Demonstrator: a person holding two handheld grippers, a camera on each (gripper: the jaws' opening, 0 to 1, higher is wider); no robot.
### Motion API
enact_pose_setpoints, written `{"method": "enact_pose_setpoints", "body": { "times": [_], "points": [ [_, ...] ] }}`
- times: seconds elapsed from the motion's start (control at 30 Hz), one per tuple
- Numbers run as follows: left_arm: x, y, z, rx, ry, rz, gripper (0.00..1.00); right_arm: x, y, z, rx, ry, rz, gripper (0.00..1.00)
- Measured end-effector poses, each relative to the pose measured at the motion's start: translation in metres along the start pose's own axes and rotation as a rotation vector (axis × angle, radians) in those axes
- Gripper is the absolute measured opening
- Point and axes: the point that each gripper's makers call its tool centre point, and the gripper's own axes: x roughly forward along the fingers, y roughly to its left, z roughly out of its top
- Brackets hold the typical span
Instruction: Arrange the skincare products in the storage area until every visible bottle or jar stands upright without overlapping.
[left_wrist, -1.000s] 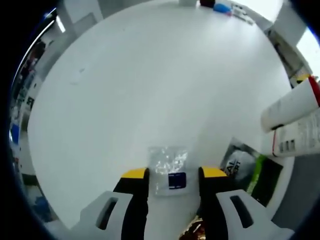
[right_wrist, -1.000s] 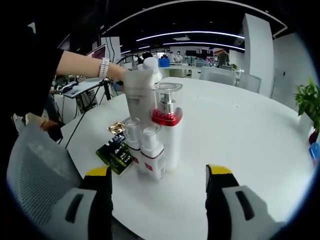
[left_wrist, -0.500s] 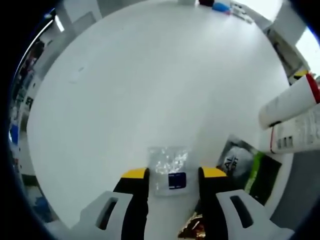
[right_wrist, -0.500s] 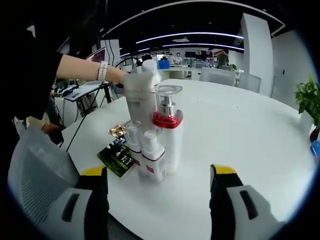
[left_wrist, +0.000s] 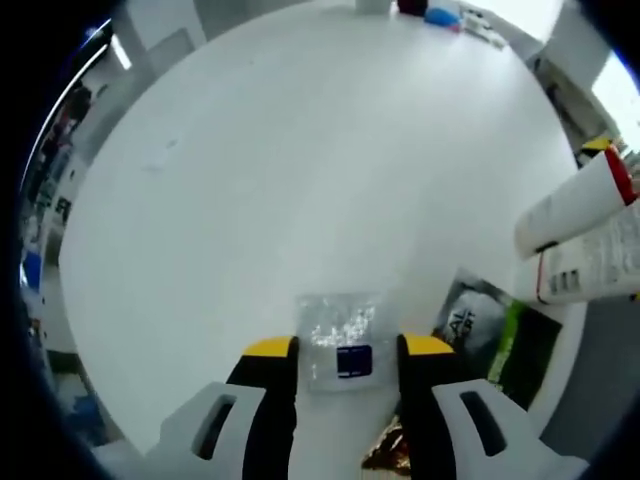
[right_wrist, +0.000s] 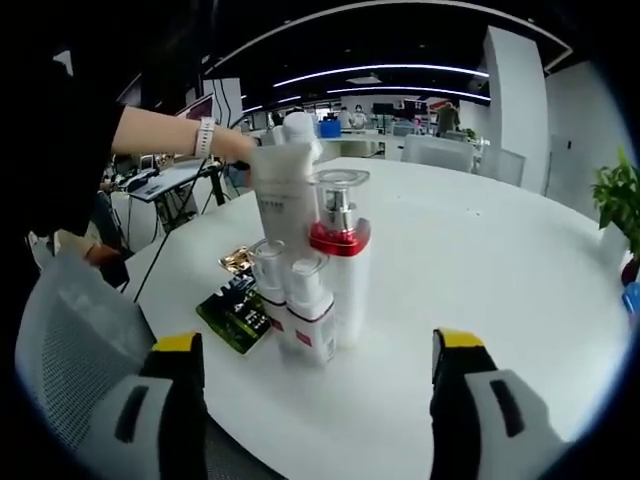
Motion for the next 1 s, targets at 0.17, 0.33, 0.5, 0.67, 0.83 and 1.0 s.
{"method": "enact_pose_setpoints", "body": {
  "times": [0.17, 0.33, 0.5, 0.67, 0.83, 1.0],
  "points": [
    [-0.007, -0.003, 0.002, 0.017, -0.003, 0.004, 0.36, 0.0, 0.001, 0.001, -0.002, -0.003, 0.004, 0.99],
    [-0.016, -0.008, 0.001, 0.045, -0.007, 0.012, 0.36, 0.0, 0.002, 0.002, 0.0, -0.008, 0.005, 1.0],
    [-0.027, -0.02, -0.006, 0.061, -0.008, 0.014, 0.36, -0.002, 0.004, 0.007, 0.007, -0.031, 0.016, 1.0],
    [-0.032, -0.019, -0.012, 0.079, -0.005, 0.024, 0.36, -0.001, 0.003, 0.008, 0.013, -0.043, 0.014, 1.0],
    [-0.034, -0.024, -0.02, 0.086, 0.002, 0.021, 0.36, 0.0, 0.006, 0.004, -0.005, -0.019, 0.021, 1.0],
    [-0.039, -0.032, -0.028, 0.112, 0.01, 0.022, 0.36, -0.002, 0.005, 0.007, -0.005, -0.029, 0.019, 1.0]
  ]
}}
